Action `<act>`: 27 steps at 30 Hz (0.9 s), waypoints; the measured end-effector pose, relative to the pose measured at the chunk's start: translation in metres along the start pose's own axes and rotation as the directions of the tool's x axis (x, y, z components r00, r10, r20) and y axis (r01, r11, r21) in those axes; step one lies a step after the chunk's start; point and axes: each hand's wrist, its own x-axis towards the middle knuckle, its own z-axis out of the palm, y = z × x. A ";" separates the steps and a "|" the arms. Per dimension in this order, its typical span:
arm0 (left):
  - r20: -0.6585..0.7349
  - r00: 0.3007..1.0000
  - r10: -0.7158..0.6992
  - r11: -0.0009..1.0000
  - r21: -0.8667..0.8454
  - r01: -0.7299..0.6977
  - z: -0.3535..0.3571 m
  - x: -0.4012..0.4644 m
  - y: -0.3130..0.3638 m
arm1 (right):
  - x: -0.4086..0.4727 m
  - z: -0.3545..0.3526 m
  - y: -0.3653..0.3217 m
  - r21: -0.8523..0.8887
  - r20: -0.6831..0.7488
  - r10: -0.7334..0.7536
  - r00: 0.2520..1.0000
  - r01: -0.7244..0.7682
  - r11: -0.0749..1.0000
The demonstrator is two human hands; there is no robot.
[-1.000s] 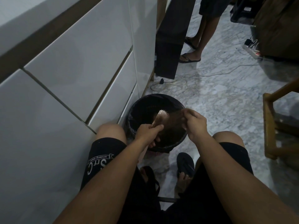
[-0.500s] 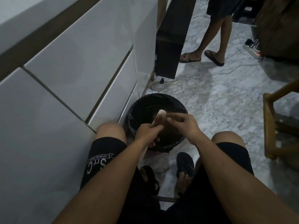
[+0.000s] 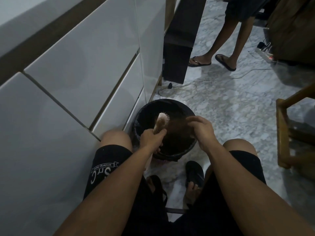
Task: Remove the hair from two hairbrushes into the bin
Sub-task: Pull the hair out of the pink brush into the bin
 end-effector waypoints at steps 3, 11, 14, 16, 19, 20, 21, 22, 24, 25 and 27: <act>0.020 1.000 0.018 1.000 -0.017 -0.018 0.001 -0.001 0.002 | -0.005 -0.001 -0.002 0.002 0.222 0.027 0.975 -0.028 1.000; 0.097 0.995 0.029 0.999 -0.042 -0.025 0.005 -0.002 0.004 | -0.010 0.004 0.005 -0.368 0.268 -0.213 0.939 0.304 0.879; 0.016 1.000 -0.015 0.994 -0.104 0.016 0.004 0.001 0.005 | -0.005 0.003 0.007 -0.385 0.216 -0.190 0.958 0.262 0.885; -0.018 0.998 -0.061 0.983 -0.175 0.057 0.002 0.004 0.005 | -0.002 0.001 0.008 -0.387 0.145 -0.175 0.974 0.218 0.896; 0.015 0.995 -0.101 0.964 -0.244 0.101 0.000 0.004 0.006 | 0.004 -0.002 0.010 -0.383 -0.048 -0.194 0.980 0.161 0.910; 0.028 0.995 -0.099 0.962 -0.251 0.103 0.000 0.003 0.007 | 0.004 -0.003 0.011 -0.368 -0.113 -0.188 0.976 0.134 0.920; 0.038 0.994 -0.098 0.960 -0.260 0.105 0.000 0.002 0.008 | 0.004 -0.004 0.011 -0.347 -0.172 -0.178 0.969 0.109 0.932; 0.048 0.994 -0.102 0.955 -0.277 0.111 0.000 0.000 0.009 | 0.004 -0.004 0.010 -0.324 -0.212 -0.166 0.963 0.091 0.942; 0.092 0.987 -0.129 0.927 -0.343 0.153 -0.001 -0.002 0.011 | 0.003 -0.005 0.007 -0.276 -0.182 -0.129 0.975 0.075 0.958; 0.127 0.981 -0.145 0.902 -0.391 0.184 -0.002 -0.003 0.012 | 0.003 -0.004 0.006 -0.245 -0.116 -0.103 0.988 0.072 0.967; 0.191 0.968 -0.159 0.860 -0.455 0.231 -0.002 -0.005 0.015 | -0.002 -0.001 0.005 -0.227 0.044 -0.079 0.996 0.088 0.970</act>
